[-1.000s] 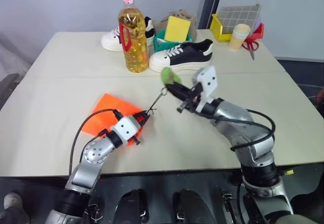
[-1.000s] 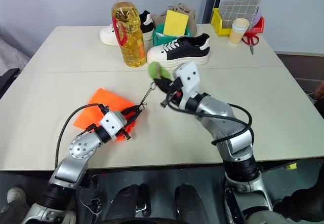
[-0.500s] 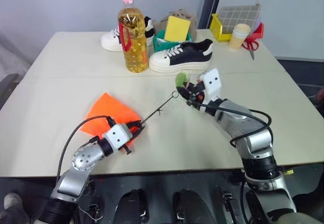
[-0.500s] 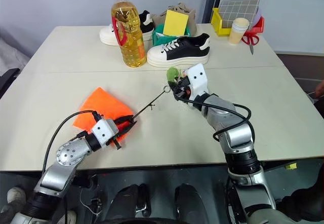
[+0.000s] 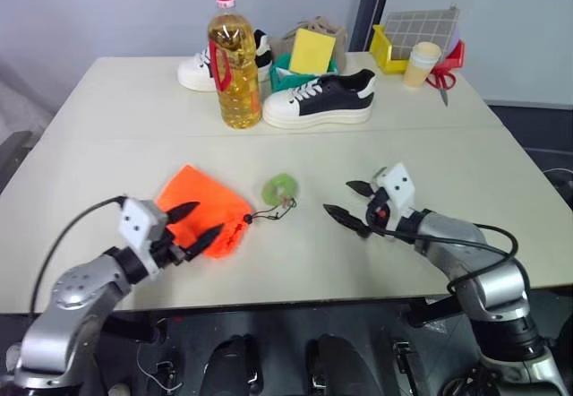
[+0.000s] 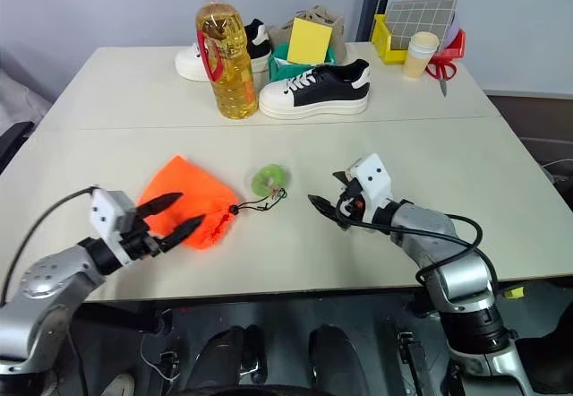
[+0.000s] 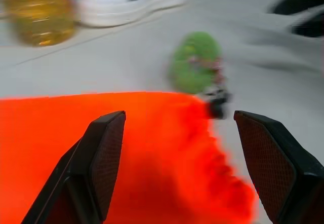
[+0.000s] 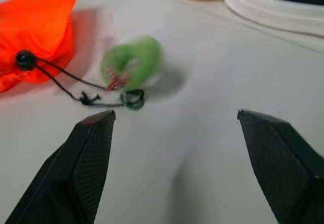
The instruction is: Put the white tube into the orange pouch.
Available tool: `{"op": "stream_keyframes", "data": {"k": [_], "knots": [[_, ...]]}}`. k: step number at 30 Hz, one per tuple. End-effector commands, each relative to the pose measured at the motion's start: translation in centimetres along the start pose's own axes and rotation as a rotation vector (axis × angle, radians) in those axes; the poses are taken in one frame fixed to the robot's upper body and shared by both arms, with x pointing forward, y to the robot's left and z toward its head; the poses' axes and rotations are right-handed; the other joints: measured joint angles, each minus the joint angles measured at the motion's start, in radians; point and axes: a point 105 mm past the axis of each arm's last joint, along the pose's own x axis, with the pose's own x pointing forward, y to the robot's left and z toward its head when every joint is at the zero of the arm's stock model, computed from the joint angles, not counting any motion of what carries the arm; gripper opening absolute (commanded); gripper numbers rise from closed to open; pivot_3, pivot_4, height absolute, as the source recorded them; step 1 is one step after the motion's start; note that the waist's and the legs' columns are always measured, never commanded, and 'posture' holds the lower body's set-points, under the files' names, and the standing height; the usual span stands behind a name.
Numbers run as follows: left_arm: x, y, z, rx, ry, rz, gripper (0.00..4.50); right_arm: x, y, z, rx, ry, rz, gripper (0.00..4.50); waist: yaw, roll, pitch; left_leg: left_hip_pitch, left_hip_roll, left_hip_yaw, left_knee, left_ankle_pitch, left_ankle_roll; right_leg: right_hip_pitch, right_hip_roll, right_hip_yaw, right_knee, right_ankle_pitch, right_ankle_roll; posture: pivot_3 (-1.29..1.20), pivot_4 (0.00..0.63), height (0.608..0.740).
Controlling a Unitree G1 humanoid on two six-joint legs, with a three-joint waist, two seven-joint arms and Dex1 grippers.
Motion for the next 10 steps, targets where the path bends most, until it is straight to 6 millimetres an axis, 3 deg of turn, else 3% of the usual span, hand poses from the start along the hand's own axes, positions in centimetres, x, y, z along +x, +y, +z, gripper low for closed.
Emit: {"op": "stream_keyframes", "data": {"k": [1,10], "knots": [[-1.4,1.6,-0.5,0.004,0.023,0.076,3.62,-0.5,-0.1,1.1,-0.028,-0.065,0.002,4.00,0.000,0.000,0.000,0.000,0.000,0.000,0.000,0.000,0.000,0.000,0.000,0.000,0.000,0.000,0.000,0.00,0.150,0.740],[-1.6,2.7,-1.6,-0.003,0.042,0.140,3.62,-0.2,0.5,0.4,-0.013,-0.059,0.018,4.00,0.003,0.000,0.000,0.000,0.000,0.000,0.000,-0.002,-0.002,0.000,-0.001,0.000,-0.002,-0.002,-0.004,0.00,0.150,0.740]]}}
